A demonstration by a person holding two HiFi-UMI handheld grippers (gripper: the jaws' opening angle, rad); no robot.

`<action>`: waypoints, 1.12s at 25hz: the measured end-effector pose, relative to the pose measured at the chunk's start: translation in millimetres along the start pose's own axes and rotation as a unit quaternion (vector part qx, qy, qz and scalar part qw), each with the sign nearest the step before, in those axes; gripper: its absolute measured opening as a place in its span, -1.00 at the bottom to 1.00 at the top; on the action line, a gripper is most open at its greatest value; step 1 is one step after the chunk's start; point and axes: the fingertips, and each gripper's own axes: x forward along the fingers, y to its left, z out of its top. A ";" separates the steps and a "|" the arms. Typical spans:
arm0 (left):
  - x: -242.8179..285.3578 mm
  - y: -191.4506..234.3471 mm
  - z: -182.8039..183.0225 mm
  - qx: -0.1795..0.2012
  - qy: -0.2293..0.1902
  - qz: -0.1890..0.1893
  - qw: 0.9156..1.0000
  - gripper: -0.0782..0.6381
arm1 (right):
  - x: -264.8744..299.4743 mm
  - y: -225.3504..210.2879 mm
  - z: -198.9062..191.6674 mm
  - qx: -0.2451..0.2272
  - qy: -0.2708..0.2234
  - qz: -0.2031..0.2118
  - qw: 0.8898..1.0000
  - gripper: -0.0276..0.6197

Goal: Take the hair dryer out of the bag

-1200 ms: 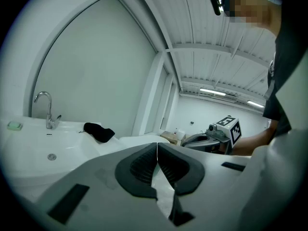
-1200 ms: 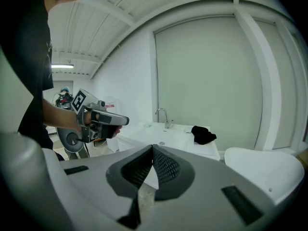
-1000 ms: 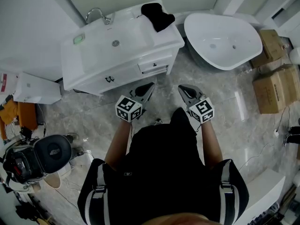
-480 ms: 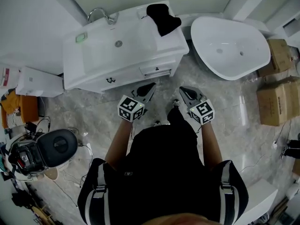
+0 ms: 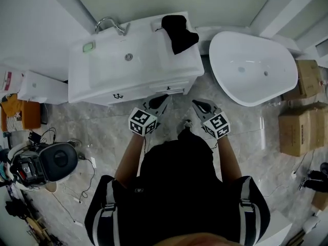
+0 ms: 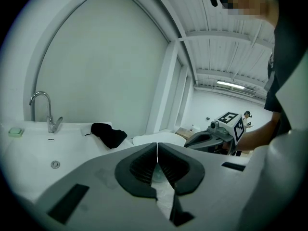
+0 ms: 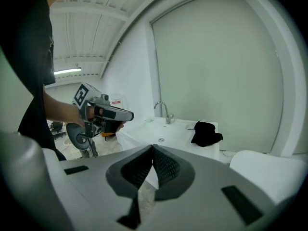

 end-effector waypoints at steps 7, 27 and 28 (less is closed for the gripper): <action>28.3 18.1 12.5 -0.015 0.003 0.024 1.000 -0.73 | 14.6 -37.9 12.0 -0.003 -0.001 0.024 1.000 -0.73; 100.0 55.9 24.4 -0.050 -0.004 0.086 0.995 -0.73 | 50.9 -130.2 14.3 -0.018 0.017 0.091 0.995 -0.73; 101.9 57.9 23.7 -0.054 -0.003 0.086 0.995 -0.73 | 52.1 -132.1 14.0 -0.016 0.019 0.092 0.995 -0.73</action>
